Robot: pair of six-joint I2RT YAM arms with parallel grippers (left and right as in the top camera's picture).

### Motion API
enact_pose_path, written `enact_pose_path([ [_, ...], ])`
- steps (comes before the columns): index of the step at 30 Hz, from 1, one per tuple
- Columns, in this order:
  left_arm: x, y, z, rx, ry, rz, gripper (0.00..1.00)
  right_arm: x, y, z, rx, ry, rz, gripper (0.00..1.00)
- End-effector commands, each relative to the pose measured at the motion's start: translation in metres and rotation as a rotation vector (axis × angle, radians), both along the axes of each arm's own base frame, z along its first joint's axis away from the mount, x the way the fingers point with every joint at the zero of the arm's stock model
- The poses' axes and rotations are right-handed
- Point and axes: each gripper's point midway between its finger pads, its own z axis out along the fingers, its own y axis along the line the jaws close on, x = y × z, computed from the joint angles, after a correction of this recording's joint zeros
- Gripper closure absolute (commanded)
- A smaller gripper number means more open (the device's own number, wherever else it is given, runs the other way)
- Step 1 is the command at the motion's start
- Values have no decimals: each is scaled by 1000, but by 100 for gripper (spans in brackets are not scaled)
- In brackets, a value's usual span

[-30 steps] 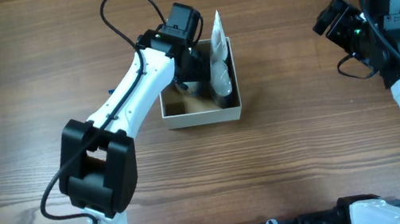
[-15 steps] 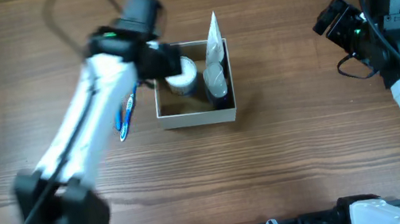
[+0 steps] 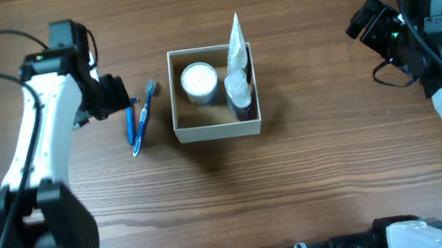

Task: Pack container
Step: 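Lower the swab tub into the box's left side and release, then grasp the blue Colgate toothbrush with the left gripper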

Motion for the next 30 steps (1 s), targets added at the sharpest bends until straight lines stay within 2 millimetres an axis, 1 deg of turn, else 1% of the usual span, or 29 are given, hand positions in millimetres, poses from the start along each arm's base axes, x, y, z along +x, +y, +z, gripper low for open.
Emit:
enact_pose_path([
  [1, -4, -1, -43, -14, 79, -22, 22, 3, 2, 2, -4, -5, 19, 0],
  [3, -2, -2, -59, -16, 100, -22, 24, 3, 2, 2, -5, -5, 19, 0],
  [6, 5, -2, -76, -16, 101, -22, 27, 3, 2, 2, -4, -5, 19, 0],
  [7, 9, -2, -82, -16, 97, -22, 30, 3, 2, 2, -5, -5, 19, 0],
  [10, 15, -5, -101, -28, 98, -24, 34, 3, 2, 2, -4, -5, 19, 0],
  [12, 16, -7, -109, -43, 102, -26, 38, 3, 2, 2, -5, -5, 20, 0],
  [16, 20, -8, -110, -42, 90, -27, 47, 3, 2, 2, -4, -5, 19, 0],
  [19, 19, -7, -109, -41, 91, -27, 70, 3, 2, 2, -4, -5, 19, 0],
  [21, 18, -7, -108, -42, 95, -26, 79, 3, 2, 2, -4, -5, 19, 0],
  [23, 15, -7, -101, -40, 103, -26, 84, 3, 2, 2, -5, -5, 19, 0],
  [24, 13, -7, -95, -39, 106, -26, 88, 3, 2, 2, -5, -5, 19, 0],
  [25, 12, -8, -85, -39, 103, -27, 89, 3, 2, 2, -4, -5, 19, 0],
  [27, 13, -11, -57, -38, 78, -38, 89, 3, 2, 2, -4, -5, 19, 0],
  [29, 16, -19, -22, -41, 27, -56, 89, 3, 2, 2, -5, -5, 19, 0],
  [30, 18, -26, -1, -44, -14, -73, 89, 3, 2, 2, -5, -5, 19, 1],
])
